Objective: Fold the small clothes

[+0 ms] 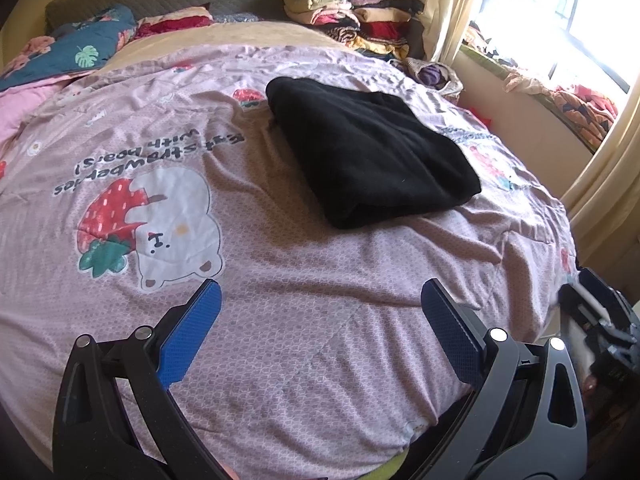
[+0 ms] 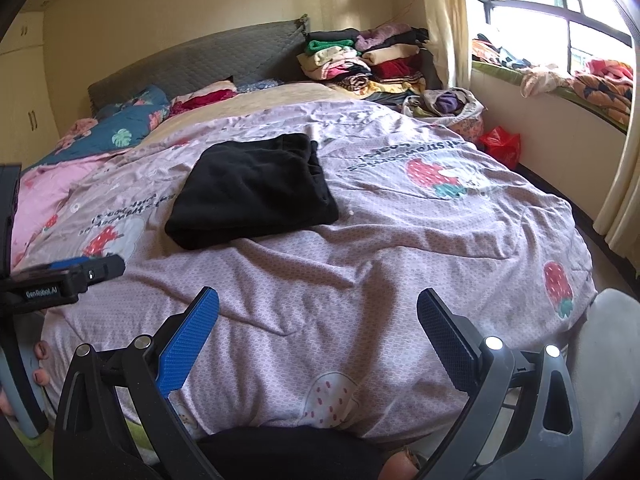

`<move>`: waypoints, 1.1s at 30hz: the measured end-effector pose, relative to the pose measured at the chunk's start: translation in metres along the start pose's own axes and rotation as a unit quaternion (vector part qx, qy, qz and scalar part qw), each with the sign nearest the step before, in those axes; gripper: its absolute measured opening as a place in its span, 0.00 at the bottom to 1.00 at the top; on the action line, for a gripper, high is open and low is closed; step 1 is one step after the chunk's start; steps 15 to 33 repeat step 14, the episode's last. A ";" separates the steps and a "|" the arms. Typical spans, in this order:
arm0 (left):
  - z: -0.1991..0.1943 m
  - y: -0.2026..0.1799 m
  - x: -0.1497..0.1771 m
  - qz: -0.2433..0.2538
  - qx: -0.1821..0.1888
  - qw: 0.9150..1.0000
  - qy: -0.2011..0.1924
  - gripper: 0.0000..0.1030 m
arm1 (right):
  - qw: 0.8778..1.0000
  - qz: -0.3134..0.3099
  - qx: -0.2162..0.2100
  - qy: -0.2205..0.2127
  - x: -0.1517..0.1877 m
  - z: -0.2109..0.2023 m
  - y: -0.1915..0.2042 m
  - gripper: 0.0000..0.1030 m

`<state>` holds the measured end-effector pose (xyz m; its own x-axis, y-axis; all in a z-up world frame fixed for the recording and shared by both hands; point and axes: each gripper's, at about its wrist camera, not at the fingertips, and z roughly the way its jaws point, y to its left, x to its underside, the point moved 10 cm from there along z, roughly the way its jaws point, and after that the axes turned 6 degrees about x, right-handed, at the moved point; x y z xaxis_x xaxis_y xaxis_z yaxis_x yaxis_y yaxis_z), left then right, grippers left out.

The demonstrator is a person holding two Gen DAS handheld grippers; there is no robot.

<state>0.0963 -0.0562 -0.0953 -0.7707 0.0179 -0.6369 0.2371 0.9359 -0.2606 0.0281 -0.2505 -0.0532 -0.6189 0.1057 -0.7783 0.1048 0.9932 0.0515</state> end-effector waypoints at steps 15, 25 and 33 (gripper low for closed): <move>-0.131 0.378 -0.009 -0.238 -0.311 0.916 -0.084 0.91 | 0.874 0.296 0.376 0.088 0.081 -0.018 -0.434 0.96; -0.131 0.378 -0.009 -0.238 -0.311 0.916 -0.084 0.91 | 0.874 0.296 0.376 0.088 0.081 -0.018 -0.434 0.96; -0.131 0.378 -0.009 -0.238 -0.311 0.916 -0.084 0.91 | 0.874 0.296 0.376 0.088 0.081 -0.018 -0.434 0.96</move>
